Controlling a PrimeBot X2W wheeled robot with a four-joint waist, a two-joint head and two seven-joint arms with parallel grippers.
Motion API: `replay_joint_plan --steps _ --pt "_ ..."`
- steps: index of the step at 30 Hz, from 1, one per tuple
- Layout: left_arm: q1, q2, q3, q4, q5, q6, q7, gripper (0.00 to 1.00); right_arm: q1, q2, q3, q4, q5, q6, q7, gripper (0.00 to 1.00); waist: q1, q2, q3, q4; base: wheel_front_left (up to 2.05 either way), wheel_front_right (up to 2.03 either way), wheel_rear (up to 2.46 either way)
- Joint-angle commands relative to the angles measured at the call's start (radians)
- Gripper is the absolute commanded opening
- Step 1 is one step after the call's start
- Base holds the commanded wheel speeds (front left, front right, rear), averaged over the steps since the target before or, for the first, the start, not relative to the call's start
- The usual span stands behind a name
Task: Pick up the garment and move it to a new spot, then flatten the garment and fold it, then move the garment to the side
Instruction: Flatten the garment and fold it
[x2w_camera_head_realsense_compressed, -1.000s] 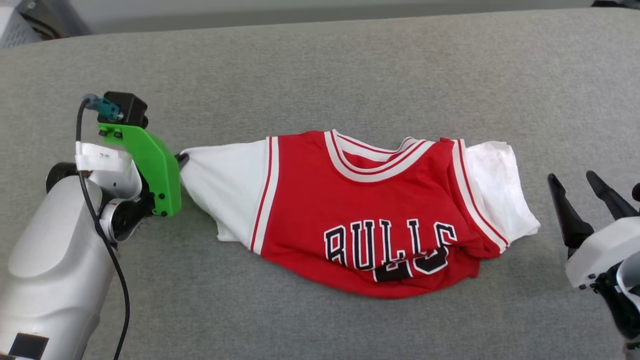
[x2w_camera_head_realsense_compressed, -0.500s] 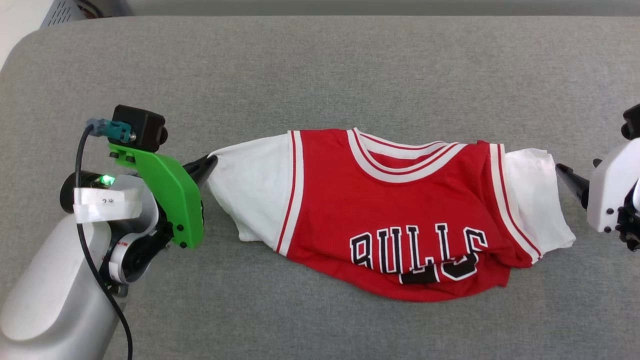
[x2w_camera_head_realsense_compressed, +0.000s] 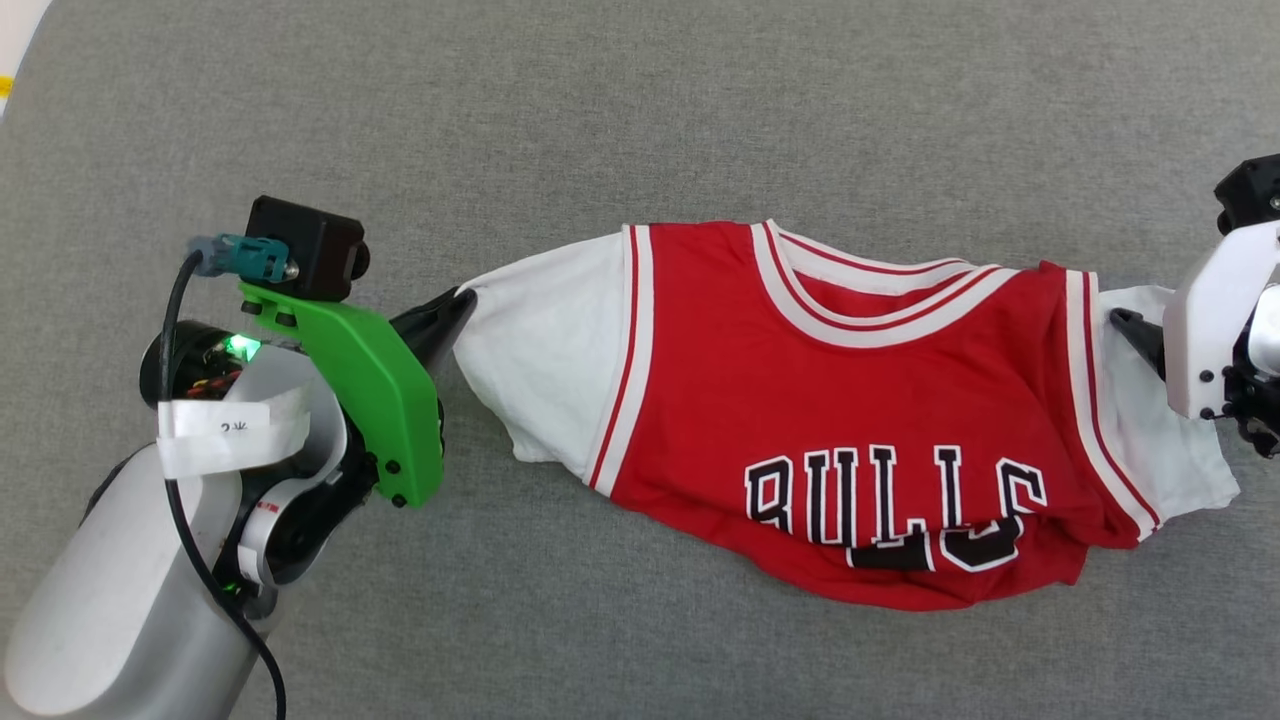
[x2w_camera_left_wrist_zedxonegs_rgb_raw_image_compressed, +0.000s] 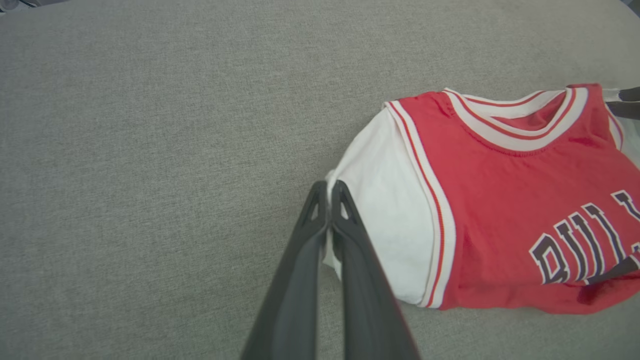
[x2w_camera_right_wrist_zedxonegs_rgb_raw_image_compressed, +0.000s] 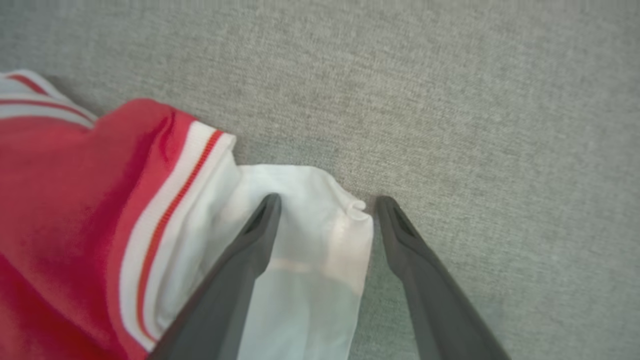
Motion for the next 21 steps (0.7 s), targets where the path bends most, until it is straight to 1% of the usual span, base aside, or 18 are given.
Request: replay_joint_plan --steps 1,3,4,5,6,13,18,21 --pt "-0.003 -0.005 -0.003 -0.004 0.006 0.004 0.0 0.0 -0.009 -0.001 0.016 0.021 0.0 -0.001 -0.006 1.0 0.0 0.0 0.015 0.015 0.0 0.0 0.0" --pt "-0.003 -0.008 -0.003 -0.002 0.005 0.007 -0.002 0.0 -0.005 -0.002 0.036 0.043 0.012 -0.001 -0.009 1.0 0.0 0.0 0.018 0.019 0.0 0.0 0.0" --pt "-0.003 -0.009 -0.003 -0.001 0.005 0.008 -0.003 0.0 -0.001 -0.006 0.048 0.052 0.019 -0.001 -0.008 0.65 0.0 0.0 0.019 0.021 0.0 0.0 0.0" --pt "-0.003 -0.01 -0.003 0.001 0.005 0.009 -0.005 0.0 0.001 -0.009 0.058 0.058 0.023 -0.001 -0.01 0.34 0.0 0.0 0.02 0.022 0.0 0.0 0.0" --pt "-0.003 -0.01 -0.004 0.003 0.005 0.008 -0.006 0.0 0.002 -0.014 0.069 0.062 0.029 -0.001 -0.015 0.0 0.0 0.0 0.02 0.024 0.0 0.0 0.0" --pt "0.002 -0.011 0.003 0.039 0.011 0.012 -0.034 0.0 -0.004 -0.037 0.089 0.087 0.068 -0.001 -0.08 0.0 0.0 0.0 -0.02 0.018 0.0 0.0 0.0" --pt "0.009 -0.013 0.016 0.07 0.016 0.015 -0.071 0.0 -0.006 -0.048 0.068 0.094 0.099 -0.001 -0.139 0.0 0.0 0.0 -0.079 0.005 0.0 0.0 0.0" --pt "0.017 -0.015 0.024 0.084 0.014 0.016 -0.091 0.0 -0.001 -0.057 0.044 0.091 0.141 -0.001 -0.169 0.0 0.0 0.0 -0.121 -0.004 0.0 0.0 0.0"
